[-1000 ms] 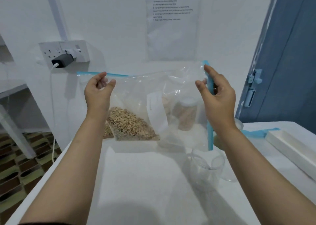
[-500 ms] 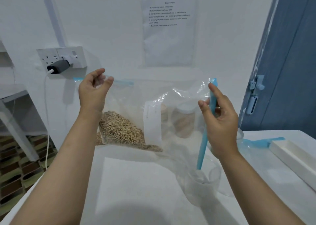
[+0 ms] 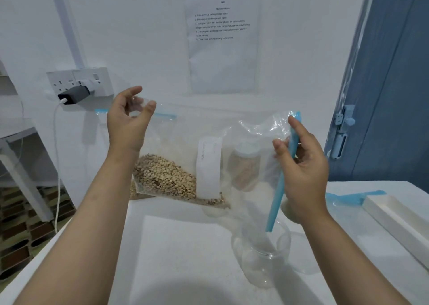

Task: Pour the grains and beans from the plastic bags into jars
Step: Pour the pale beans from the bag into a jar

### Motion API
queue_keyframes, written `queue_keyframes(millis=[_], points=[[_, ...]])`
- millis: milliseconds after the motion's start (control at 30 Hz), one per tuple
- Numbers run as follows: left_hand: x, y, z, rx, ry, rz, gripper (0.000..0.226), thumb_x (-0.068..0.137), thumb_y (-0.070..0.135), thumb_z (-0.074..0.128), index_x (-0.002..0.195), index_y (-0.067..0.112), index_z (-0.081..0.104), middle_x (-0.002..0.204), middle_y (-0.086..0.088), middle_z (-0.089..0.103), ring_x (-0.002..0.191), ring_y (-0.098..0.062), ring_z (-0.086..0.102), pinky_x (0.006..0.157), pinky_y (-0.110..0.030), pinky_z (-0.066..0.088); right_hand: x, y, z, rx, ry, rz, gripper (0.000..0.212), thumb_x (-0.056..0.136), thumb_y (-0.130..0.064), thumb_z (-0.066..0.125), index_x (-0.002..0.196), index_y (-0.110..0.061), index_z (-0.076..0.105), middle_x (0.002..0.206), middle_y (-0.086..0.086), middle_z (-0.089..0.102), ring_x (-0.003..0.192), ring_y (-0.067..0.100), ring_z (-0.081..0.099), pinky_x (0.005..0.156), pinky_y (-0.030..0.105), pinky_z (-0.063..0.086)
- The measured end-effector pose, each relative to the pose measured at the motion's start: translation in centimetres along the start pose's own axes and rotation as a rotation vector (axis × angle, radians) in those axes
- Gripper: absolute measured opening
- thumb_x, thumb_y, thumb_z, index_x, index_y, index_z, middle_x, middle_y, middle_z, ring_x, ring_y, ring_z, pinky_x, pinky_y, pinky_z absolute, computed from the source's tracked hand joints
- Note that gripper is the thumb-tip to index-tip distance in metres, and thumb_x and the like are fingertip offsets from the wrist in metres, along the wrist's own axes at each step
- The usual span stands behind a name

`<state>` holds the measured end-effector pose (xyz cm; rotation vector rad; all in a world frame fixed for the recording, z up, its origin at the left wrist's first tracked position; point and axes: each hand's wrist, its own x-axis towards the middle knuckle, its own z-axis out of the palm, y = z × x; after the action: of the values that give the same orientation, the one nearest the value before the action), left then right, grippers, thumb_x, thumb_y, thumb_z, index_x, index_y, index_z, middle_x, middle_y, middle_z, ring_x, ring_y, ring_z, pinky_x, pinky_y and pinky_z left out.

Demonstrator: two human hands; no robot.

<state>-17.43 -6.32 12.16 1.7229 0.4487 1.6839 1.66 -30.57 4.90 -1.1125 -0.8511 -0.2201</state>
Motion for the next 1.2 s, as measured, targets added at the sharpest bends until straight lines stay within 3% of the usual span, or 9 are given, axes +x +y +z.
queue_keyframes(millis=[67, 200, 267, 667, 867, 1200], points=[[0.0, 0.1, 0.1, -0.007, -0.003, 0.002, 0.033, 0.088, 0.02, 0.073, 0.119, 0.024, 0.06, 0.093, 0.011, 0.054, 0.09, -0.002, 0.052, 0.095, -0.025, 0.046, 0.2, -0.2, -0.2, 0.009, -0.013, -0.003, 0.043, 0.094, -0.028, 0.068, 0.136, -0.036, 0.059, 0.099, -0.002, 0.059, 0.093, 0.032, 0.062, 0.089, 0.052, 0.054], [-0.2, 0.6, 0.1, 0.004, -0.012, 0.007, 0.034, 0.088, 0.021, 0.073, 0.118, 0.026, 0.059, 0.093, 0.007, 0.052, 0.086, 0.001, 0.053, 0.094, -0.022, 0.046, 0.2, -0.3, -0.6, 0.041, -0.021, -0.018, 0.044, 0.096, -0.015, 0.067, 0.138, -0.026, 0.058, 0.101, 0.008, 0.06, 0.089, 0.034, 0.066, 0.082, 0.029, 0.057], [-0.3, 0.8, 0.0, 0.017, -0.014, 0.014, 0.034, 0.088, 0.022, 0.074, 0.118, 0.026, 0.059, 0.093, 0.007, 0.051, 0.084, 0.003, 0.053, 0.094, -0.021, 0.046, 0.0, -0.3, -0.7, 0.055, -0.031, -0.019, 0.045, 0.096, -0.012, 0.066, 0.139, -0.021, 0.057, 0.102, 0.012, 0.061, 0.086, 0.031, 0.067, 0.081, 0.025, 0.056], [-0.6, 1.7, -0.8, 0.021, -0.04, 0.057, 0.042, 0.083, 0.025, 0.077, 0.12, 0.027, 0.058, 0.094, 0.007, 0.05, 0.085, -0.001, 0.053, 0.096, -0.023, 0.046, -1.1, -0.2, -0.6, 0.1, -0.038, -0.032, 0.047, 0.095, -0.013, 0.066, 0.141, -0.022, 0.056, 0.1, 0.011, 0.055, 0.09, 0.036, 0.063, 0.084, 0.032, 0.057], [-0.3, 1.7, -1.1, 0.036, -0.051, 0.076, 0.042, 0.085, 0.022, 0.077, 0.122, 0.027, 0.058, 0.095, 0.008, 0.051, 0.087, -0.005, 0.052, 0.087, -0.015, 0.044, -1.6, -0.6, -0.4, 0.058, -0.034, -0.043, 0.048, 0.095, -0.012, 0.066, 0.141, -0.022, 0.055, 0.098, 0.007, 0.054, 0.088, 0.034, 0.063, 0.085, 0.038, 0.059], [-0.1, 2.3, -0.7, 0.013, -0.073, 0.109, 0.043, 0.084, 0.017, 0.078, 0.12, 0.029, 0.057, 0.096, 0.009, 0.05, 0.087, -0.005, 0.052, 0.082, -0.01, 0.041, -2.8, -1.3, -0.7, 0.037, -0.023, -0.059, 0.05, 0.094, -0.011, 0.066, 0.141, -0.023, 0.054, 0.094, -0.004, 0.053, 0.082, 0.024, 0.067, 0.085, 0.029, 0.056]])
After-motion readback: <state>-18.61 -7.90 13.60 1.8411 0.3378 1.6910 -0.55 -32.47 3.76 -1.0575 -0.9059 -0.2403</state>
